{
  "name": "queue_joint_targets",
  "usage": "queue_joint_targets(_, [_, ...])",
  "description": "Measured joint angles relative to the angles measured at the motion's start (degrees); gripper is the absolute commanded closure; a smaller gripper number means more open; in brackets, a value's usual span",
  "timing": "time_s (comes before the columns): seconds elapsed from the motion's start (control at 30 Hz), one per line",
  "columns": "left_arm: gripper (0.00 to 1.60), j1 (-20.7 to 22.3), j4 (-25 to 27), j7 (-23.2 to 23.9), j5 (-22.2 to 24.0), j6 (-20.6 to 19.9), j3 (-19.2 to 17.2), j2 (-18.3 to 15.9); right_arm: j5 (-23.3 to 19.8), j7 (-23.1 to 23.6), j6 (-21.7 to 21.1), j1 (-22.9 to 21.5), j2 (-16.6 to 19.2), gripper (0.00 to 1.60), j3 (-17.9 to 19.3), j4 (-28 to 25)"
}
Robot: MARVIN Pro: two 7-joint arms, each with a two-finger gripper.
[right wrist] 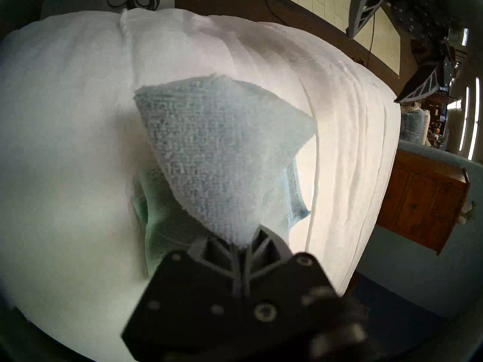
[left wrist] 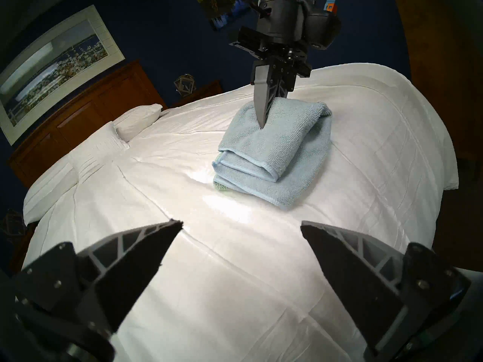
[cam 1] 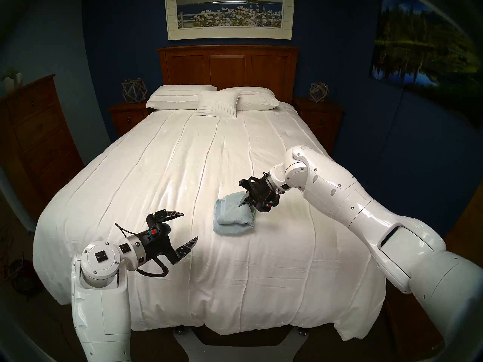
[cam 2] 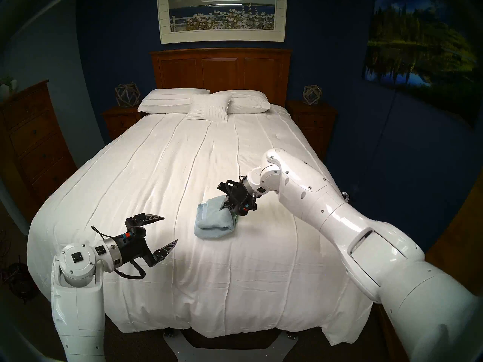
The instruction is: Fold the hand towels twice and stack them up
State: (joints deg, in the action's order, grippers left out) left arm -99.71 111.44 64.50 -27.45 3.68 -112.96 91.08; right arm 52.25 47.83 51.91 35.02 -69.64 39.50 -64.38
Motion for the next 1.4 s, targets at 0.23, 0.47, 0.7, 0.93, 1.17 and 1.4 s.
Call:
queue_joint_targets(0.23, [0.00, 0.07, 0.01, 0.17, -0.14, 0.00, -0.13, 0.19, 2.40, -1.80, -0.10, -0.40, 0.30, 0.93, 0.65, 1.84])
queue_joint_targets(0.47, [0.00, 0.15, 0.02, 0.32, -0.29, 0.02, -0.23, 0.37, 3.17, -2.15, 0.91, -0.49, 0.02, 0.19, 0.63, 3.35])
queue_joint_targets(0.7, [0.00, 0.22, 0.03, 0.48, -0.40, 0.03, -0.37, 0.54, 1.91, -0.61, 1.66, 0.32, 1.56, 0.00, 0.88, 0.19])
queue_joint_targets(0.93, [0.00, 0.34, 0.03, 0.66, -0.47, 0.07, -0.47, 0.68, 1.17, 2.18, 2.87, 0.66, 5.76, 0.00, 2.21, -2.48])
queue_joint_targets(1.17, [0.00, 0.48, 0.01, 0.86, -0.54, 0.15, -0.60, 0.82, -0.56, 2.02, 3.14, 2.77, 10.60, 0.00, 5.56, -4.87])
queue_joint_targets(1.4, [0.00, 0.65, -0.11, 1.07, -0.60, 0.22, -0.71, 0.95, -3.19, 1.89, 3.15, 5.24, 15.90, 0.00, 8.13, -10.65])
